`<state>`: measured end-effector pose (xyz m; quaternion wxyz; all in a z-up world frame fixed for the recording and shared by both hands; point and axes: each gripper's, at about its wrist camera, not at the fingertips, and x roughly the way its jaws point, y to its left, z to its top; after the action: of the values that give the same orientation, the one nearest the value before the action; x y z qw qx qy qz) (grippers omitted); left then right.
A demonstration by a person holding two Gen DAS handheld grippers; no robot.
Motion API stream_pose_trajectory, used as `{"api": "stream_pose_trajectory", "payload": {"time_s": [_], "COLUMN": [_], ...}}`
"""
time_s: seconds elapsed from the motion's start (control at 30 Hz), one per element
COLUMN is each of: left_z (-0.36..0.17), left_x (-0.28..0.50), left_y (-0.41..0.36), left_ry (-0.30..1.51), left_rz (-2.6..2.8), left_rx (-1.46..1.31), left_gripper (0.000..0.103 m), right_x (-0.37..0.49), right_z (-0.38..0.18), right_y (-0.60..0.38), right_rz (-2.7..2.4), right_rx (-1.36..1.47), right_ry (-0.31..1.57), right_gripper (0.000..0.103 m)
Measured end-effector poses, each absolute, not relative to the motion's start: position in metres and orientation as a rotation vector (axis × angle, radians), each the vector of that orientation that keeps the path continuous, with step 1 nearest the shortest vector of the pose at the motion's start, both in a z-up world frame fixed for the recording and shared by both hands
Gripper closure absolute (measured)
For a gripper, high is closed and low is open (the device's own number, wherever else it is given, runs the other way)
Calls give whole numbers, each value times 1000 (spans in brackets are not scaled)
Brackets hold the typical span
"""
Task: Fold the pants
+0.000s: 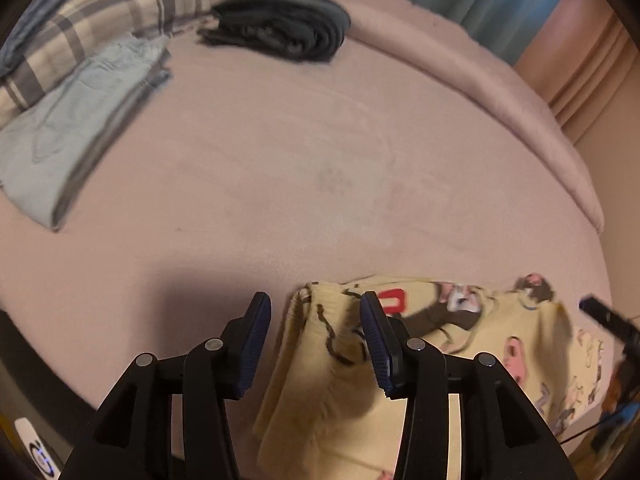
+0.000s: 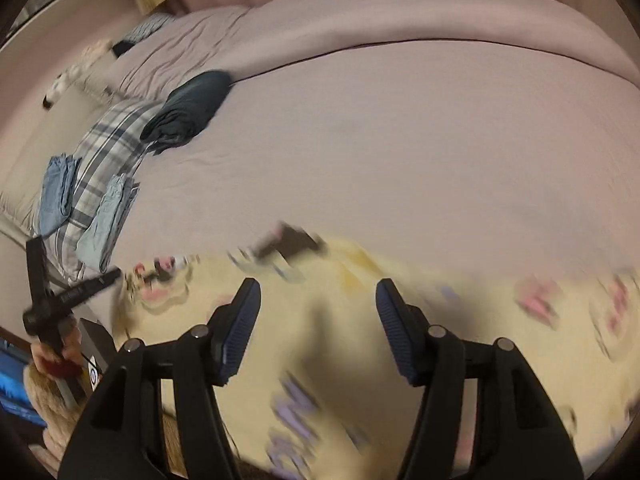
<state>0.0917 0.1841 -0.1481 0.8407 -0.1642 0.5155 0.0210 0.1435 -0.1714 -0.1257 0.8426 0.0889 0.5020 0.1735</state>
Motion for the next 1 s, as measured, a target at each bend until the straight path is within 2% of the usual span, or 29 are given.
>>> {"api": "stream_pose_trajectory", "payload": {"time_s": [0.3, 0.37, 0.43, 0.63, 0.8, 1.0], "left_z": [-169, -168, -169, -154, -172, -160], "left_x": [94, 89, 84, 80, 86, 83], "left_y": [191, 189, 190, 188, 193, 193], "left_ry": [1093, 1077, 1056, 1005, 1050, 1044], "left_rz": [2, -11, 6, 40, 37, 48], "left_rx": [-437, -429, -419, -392, -423, -417], "left_gripper": [58, 71, 74, 76, 76, 70], "right_x": [206, 208, 203, 202, 206, 203], "right_z": [-179, -189, -185, -167, -176, -183], "right_y": [-126, -128, -129, -130, -122, -130], "right_rz": [442, 458, 508, 454, 404, 406], "right_rx": [69, 90, 104, 191, 132, 95], "right_ry": [1206, 1224, 1184, 1102, 1092, 1061], "right_gripper": [44, 56, 94, 95, 97, 92]}}
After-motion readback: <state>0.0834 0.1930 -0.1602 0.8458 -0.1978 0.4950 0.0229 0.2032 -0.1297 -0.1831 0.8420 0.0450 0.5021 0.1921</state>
